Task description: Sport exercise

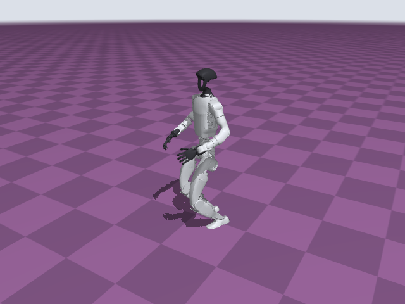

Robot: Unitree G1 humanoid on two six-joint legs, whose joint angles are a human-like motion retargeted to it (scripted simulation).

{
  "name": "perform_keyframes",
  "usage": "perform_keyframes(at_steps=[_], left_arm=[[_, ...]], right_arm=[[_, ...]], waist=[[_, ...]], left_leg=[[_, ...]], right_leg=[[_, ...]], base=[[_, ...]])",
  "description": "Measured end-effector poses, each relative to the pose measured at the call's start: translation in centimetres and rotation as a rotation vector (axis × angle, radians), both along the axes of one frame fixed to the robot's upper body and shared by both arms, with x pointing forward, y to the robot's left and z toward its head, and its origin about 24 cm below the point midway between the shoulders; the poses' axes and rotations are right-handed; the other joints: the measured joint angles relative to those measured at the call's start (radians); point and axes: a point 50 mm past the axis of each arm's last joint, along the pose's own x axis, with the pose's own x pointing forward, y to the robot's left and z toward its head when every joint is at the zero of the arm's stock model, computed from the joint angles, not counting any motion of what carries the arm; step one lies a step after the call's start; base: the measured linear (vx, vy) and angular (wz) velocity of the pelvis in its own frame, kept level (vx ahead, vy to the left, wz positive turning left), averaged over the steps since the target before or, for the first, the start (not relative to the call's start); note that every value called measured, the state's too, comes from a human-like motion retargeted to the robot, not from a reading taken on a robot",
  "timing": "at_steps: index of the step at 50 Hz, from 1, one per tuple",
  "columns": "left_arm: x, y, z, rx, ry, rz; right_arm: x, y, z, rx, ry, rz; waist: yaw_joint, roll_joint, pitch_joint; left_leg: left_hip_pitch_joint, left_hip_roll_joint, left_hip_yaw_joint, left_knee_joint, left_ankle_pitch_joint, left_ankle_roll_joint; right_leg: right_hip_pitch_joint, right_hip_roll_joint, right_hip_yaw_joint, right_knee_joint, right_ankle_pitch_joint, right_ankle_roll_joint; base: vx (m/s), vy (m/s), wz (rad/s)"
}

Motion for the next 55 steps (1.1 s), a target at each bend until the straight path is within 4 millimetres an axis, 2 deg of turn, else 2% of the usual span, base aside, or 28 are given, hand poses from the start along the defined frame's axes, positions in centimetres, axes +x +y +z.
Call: perform_keyframes(at_steps=[3, 5, 7, 8, 10, 12, 14, 16, 17, 19, 21, 23, 25, 27, 28, 30, 33, 37, 40, 42, 44, 45, 47, 49, 52, 55], left_arm=[[-1.5, -0.2, -1.5, -0.032, 0.072, 0.021], [-1.9, -0.4, -2.2, -0.058, 0.095, 0.054], [-2.1, -0.6, -2.9, -0.084, 0.112, 0.094], [-2.1, -0.7, -3.1, -0.097, 0.120, 0.113], [-2.0, -1.0, -3.5, -0.126, 0.134, 0.139], [-1.6, -1.3, -3.5, -0.153, 0.141, 0.136], [-1.4, -1.4, -3.3, -0.172, 0.153, 0.117], [-1.4, -1.1, -3.1, -0.178, 0.170, 0.089], [-1.5, -0.8, -3.0, -0.176, 0.181, 0.073], [-1.8, 0.0, -2.7, -0.168, 0.201, 0.048], [-1.9, 0.9, -2.3, -0.159, 0.209, 0.033], [-2.3, 1.6, -2.0, -0.153, 0.216, 0.026], [-1.7, 2.5, -0.8, -0.151, 0.175, 0.022], [-1.8, 2.8, -0.4, -0.154, 0.154, 0.025], [-1.3, 3.3, 0.7, -0.147, 0.108, 0.025], [-1.0, 3.3, 1.4, -0.155, 0.061, 0.029], [0.6, 3.7, 4.5, -0.137, -0.104, 0.034], [2.5, 2.9, 7.6, -0.158, -0.321, 0.066], [3.8, 1.9, 9.6, -0.177, -0.472, 0.087], [4.5, 0.9, 10.3, -0.171, -0.537, 0.080], [4.9, -0.1, 10.5, -0.183, -0.576, 0.072], [5.1, -0.7, 10.3, -0.175, -0.584, 0.055], [5.2, -1.7, 9.9, -0.185, -0.591, 0.045], [5.1, -2.8, 9.1, -0.178, -0.577, 0.020], [4.6, -4.0, 7.7, -0.165, -0.548, -0.003], [3.7, -4.7, 6.5, -0.154, -0.515, -0.014]], right_arm=[[-2.1, 0.7, -2.7, 0.009, 0.124, -0.033], [-1.5, 1.4, -3.4, 0.014, 0.130, -0.048], [1.3, 2.5, -2.7, 0.024, 0.049, -0.056], [3.4, 3.1, -1.6, 0.035, -0.023, -0.059], [8.3, 4.4, 2.2, 0.089, -0.218, -0.070], [13.2, 5.7, 8.9, 0.201, -0.474, -0.075], [16.6, 7.2, 17.5, 0.362, -0.743, -0.053], [17.4, 8.8, 26.8, 0.540, -0.994, 0.024], [16.8, 9.6, 31.3, 0.623, -1.108, 0.084], [14.4, 11.2, 39.0, 0.755, -1.308, 0.228], [10.9, 12.5, 44.9, 0.848, -1.469, 0.384], [7.6, 13.3, 48.3, 0.898, -1.588, 0.521], [4.0, 13.9, 51.3, 0.920, -1.717, 0.641], [2.1, 14.0, 52.2, 0.912, -1.798, 0.709], [0.7, 13.8, 52.9, 0.903, -1.870, 0.736], [-0.3, 13.5, 53.1, 0.868, -1.938, 0.760], [-1.3, 12.1, 52.8, 0.767, -2.097, 0.711], [0.7, 10.0, 50.3, 0.610, -2.136, 0.581], [3.4, 7.7, 46.2, 0.510, -2.062, 0.436], [5.0, 5.8, 41.7, 0.467, -1.950, 0.323], [6.6, 4.8, 37.4, 0.445, -1.795, 0.236], [6.9, 3.9, 34.7, 0.433, -1.714, 0.179], [7.7, 3.4, 30.3, 0.422, -1.544, 0.107], [7.6, 2.9, 25.7, 0.404, -1.378, 0.035], [6.8, 2.8, 20.0, 0.386, -1.162, -0.036], [5.5, 3.0, 16.1, 0.380, -1.013, -0.073]], waist=[[-0.007, -0.021, 0.020], [-0.005, -0.026, 0.023], [0.001, -0.023, 0.023], [0.003, -0.018, 0.023], [0.007, -0.004, 0.018], [0.004, 0.014, 0.004], [-0.004, 0.034, -0.020], [-0.014, 0.054, -0.050], [-0.018, 0.063, -0.066], [-0.026, 0.076, -0.097], [-0.031, 0.082, -0.122], [-0.033, 0.085, -0.138], [-0.033, 0.086, -0.148], [-0.035, 0.088, -0.151], [-0.034, 0.086, -0.150], [-0.036, 0.091, -0.148], [-0.033, 0.089, -0.132], [-0.043, 0.104, -0.098], [-0.051, 0.119, -0.061], [-0.050, 0.124, -0.043], [-0.054, 0.132, -0.021], [-0.050, 0.130, -0.015], [-0.050, 0.139, 0.007], [-0.041, 0.140, 0.019], [-0.029, 0.142, 0.037], [-0.018, 0.142, 0.048]], left_leg=[[0.023, -0.031, 0.016, 0.021, -0.022, 0.026], [0.032, -0.040, 0.030, 0.019, -0.022, 0.035], [0.041, -0.036, 0.047, -0.002, -0.013, 0.034], [0.046, -0.031, 0.057, -0.019, -0.005, 0.029], [0.053, -0.014, 0.077, -0.058, 0.016, 0.015], [0.048, -0.001, 0.095, -0.106, 0.049, -0.002], [0.029, 0.008, 0.108, -0.157, 0.087, -0.020], [0.001, 0.013, 0.118, -0.206, 0.122, -0.038], [-0.014, 0.014, 0.122, -0.229, 0.137, -0.045], [-0.042, 0.012, 0.130, -0.273, 0.161, -0.056], [-0.062, 0.009, 0.139, -0.314, 0.181, -0.064], [-0.077, 0.011, 0.147, -0.321, 0.188, -0.073], [-0.079, 0.001, 0.156, -0.382, 0.210, -0.076], [-0.091, 0.010, 0.163, -0.359, 0.210, -0.081], [-0.086, 0.005, 0.165, -0.395, 0.218, -0.080], [-0.099, 0.016, 0.172, -0.364, 0.217, -0.082], [-0.101, 0.019, 0.169, -0.375, 0.210, -0.075], [-0.134, 0.048, 0.159, -0.286, 0.197, -0.068], [-0.152, 0.087, 0.136, -0.214, 0.196, -0.066], [-0.156, 0.118, 0.114, -0.174, 0.193, -0.070], [-0.165, 0.139, 0.100, -0.137, 0.193, -0.074], [-0.159, 0.147, 0.089, -0.133, 0.190, -0.076], [-0.167, 0.157, 0.076, -0.109, 0.182, -0.080], [-0.157, 0.154, 0.058, -0.111, 0.169, -0.083], [-0.141, 0.143, 0.034, -0.115, 0.150, -0.085], [-0.122, 0.129, 0.019, -0.123, 0.134, -0.083]], right_leg=[[0.002, -0.057, -0.006, 0.089, -0.014, -0.008], [-0.001, -0.081, -0.009, 0.112, -0.005, -0.015], [-0.001, -0.086, -0.012, 0.095, 0.010, -0.020], [0.000, -0.083, -0.012, 0.074, 0.021, -0.021], [0.000, -0.067, -0.012, 0.020, 0.051, -0.018], [-0.013, -0.050, -0.009, -0.042, 0.095, -0.004], [-0.039, -0.035, -0.005, -0.103, 0.143, 0.012], [-0.072, -0.020, -0.002, -0.160, 0.187, 0.025], [-0.089, -0.015, 0.001, -0.184, 0.205, 0.030], [-0.124, -0.006, 0.007, -0.225, 0.232, 0.037], [-0.150, -0.001, 0.012, -0.262, 0.254, 0.043], [-0.170, -0.001, 0.018, -0.265, 0.259, 0.048], [-0.173, 0.006, 0.021, -0.327, 0.279, 0.053], [-0.189, 0.003, 0.024, -0.304, 0.274, 0.056], [-0.180, 0.011, 0.023, -0.348, 0.283, 0.058], [-0.196, 0.007, 0.025, -0.320, 0.275, 0.059], [-0.179, 0.022, 0.019, -0.371, 0.270, 0.057], [-0.188, 0.035, 0.016, -0.341, 0.241, 0.045], [-0.164, 0.067, 0.006, -0.355, 0.239, 0.032], [-0.122, 0.100, -0.005, -0.397, 0.248, 0.022], [-0.107, 0.117, -0.011, -0.394, 0.247, 0.016], [-0.076, 0.130, -0.017, -0.425, 0.255, 0.013], [-0.071, 0.139, -0.020, -0.405, 0.249, 0.010], [-0.035, 0.150, -0.024, -0.428, 0.252, 0.008], [0.006, 0.159, -0.024, -0.446, 0.250, 0.006], [0.038, 0.162, -0.021, -0.457, 0.244, 0.006]], base=[[0.00, 0.00, 0.00], [0.01, 0.01, -0.11], [0.02, 0.02, -0.32], [0.03, 0.02, -0.43], [0.04, 0.02, -0.50], [0.04, 0.01, -0.49], [0.04, 0.00, -0.42], [0.04, -0.01, -0.36], [0.04, -0.02, -0.30], [0.03, -0.02, -0.23], [0.02, -0.01, -0.09], [0.00, 0.00, 0.00], [0.00, 0.00, 0.00], [-0.01, -0.03, -0.04], [0.00, 0.00, 0.00], [-0.02, -0.06, -0.10], [0.02, -0.03, -0.08], [-0.03, -0.05, -0.12], [-0.01, -0.04, -0.20], [0.00, 0.00, 0.00], [0.00, 0.00, 0.00], [0.00, 0.00, 0.00], [0.00, 0.00, 0.00], [0.00, 0.00, 0.00], [0.00, 0.00, 0.00], [0.04, 0.04, -0.03]])
